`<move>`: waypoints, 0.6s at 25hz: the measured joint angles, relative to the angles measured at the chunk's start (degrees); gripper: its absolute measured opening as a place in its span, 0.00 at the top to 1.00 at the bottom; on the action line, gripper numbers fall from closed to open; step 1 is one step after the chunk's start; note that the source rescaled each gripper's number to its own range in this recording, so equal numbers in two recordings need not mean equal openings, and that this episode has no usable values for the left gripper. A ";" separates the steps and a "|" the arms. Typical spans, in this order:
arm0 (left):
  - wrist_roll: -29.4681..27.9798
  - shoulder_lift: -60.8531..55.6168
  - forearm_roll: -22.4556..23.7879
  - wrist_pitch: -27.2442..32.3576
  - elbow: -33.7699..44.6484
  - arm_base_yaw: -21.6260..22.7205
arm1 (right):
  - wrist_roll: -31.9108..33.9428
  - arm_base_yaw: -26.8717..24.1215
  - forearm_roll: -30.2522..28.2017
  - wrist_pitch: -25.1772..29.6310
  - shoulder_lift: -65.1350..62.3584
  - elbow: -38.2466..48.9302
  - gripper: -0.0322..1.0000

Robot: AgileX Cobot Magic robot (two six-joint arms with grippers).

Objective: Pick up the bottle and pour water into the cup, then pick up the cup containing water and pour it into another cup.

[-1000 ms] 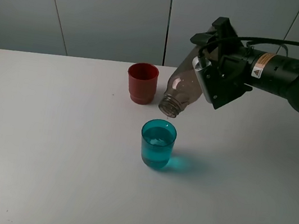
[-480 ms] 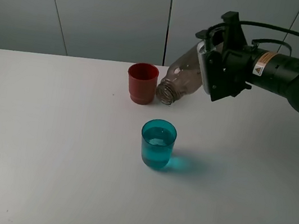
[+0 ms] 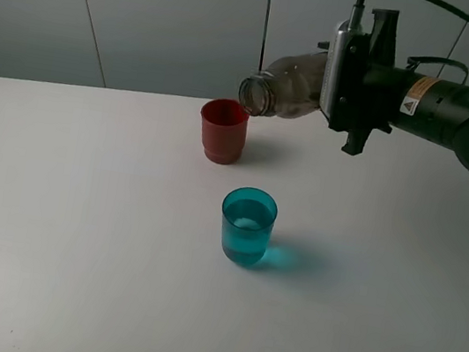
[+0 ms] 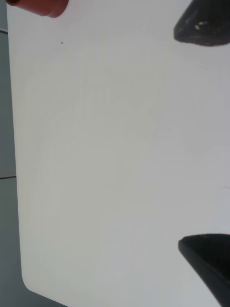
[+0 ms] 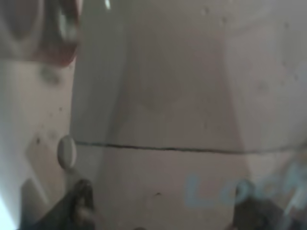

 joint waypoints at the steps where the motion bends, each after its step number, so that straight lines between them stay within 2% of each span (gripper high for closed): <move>1: 0.00 0.00 0.00 0.00 0.00 0.00 | 2.78 0.00 0.73 0.10 -0.26 0.00 0.97; 4: 0.00 0.00 0.00 0.00 0.00 0.00 | 11.22 -0.54 1.72 0.40 -0.79 0.00 0.97; 9: 0.00 0.00 0.00 0.00 0.00 0.00 | 32.19 -3.73 2.54 0.73 -1.02 0.79 0.97; 15: 0.00 0.00 0.00 0.00 0.00 0.00 | 47.03 -9.47 1.44 -1.00 -1.02 3.30 0.97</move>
